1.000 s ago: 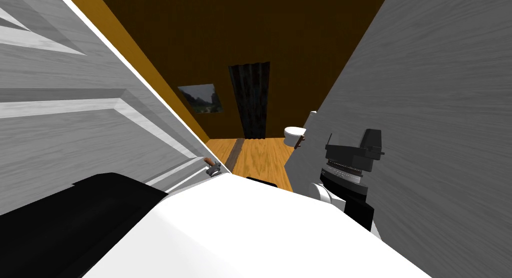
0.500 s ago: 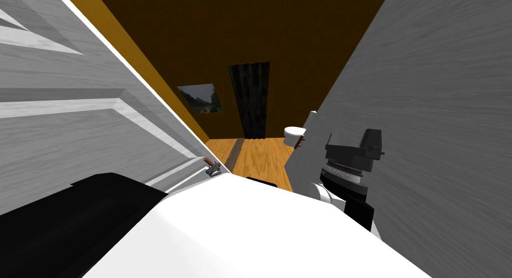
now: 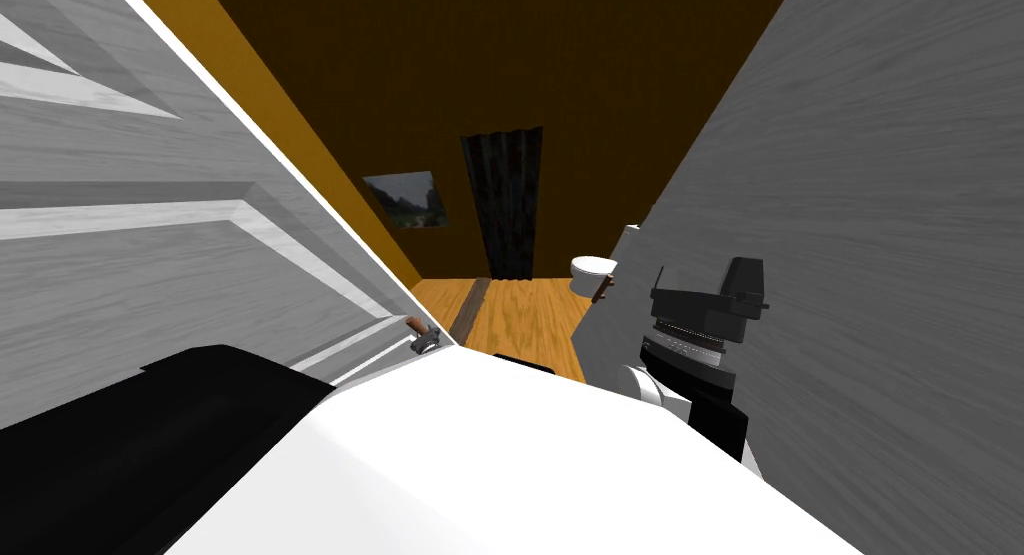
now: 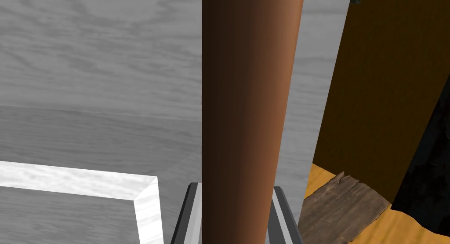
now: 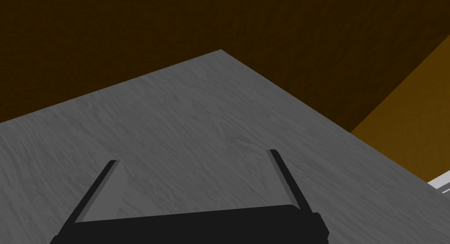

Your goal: Push the door open

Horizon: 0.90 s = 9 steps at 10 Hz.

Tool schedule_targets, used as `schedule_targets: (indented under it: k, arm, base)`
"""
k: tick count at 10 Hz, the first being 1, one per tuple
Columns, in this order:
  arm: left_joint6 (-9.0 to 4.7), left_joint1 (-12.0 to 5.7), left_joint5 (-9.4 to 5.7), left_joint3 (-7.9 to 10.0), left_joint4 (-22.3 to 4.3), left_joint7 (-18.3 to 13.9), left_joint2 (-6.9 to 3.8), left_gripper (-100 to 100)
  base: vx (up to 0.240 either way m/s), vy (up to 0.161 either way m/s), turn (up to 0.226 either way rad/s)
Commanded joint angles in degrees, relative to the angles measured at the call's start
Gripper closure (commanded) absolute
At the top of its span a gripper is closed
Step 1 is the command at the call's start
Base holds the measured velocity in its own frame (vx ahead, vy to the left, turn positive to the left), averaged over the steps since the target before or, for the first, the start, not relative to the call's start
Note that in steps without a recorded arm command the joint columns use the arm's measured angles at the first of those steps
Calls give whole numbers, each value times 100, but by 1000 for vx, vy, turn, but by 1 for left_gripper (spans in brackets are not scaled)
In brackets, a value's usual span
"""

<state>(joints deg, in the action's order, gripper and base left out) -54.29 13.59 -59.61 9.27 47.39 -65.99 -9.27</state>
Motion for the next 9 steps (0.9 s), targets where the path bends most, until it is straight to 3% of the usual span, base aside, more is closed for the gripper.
schedule_targets:
  k: [1,9]
  arm:
    - [48,-73,-81,155,86,69,-177,100]
    - [48,-74,-155,248,104,94,-235,100]
  base:
    - [50,-5,29]
    - [28,11,9]
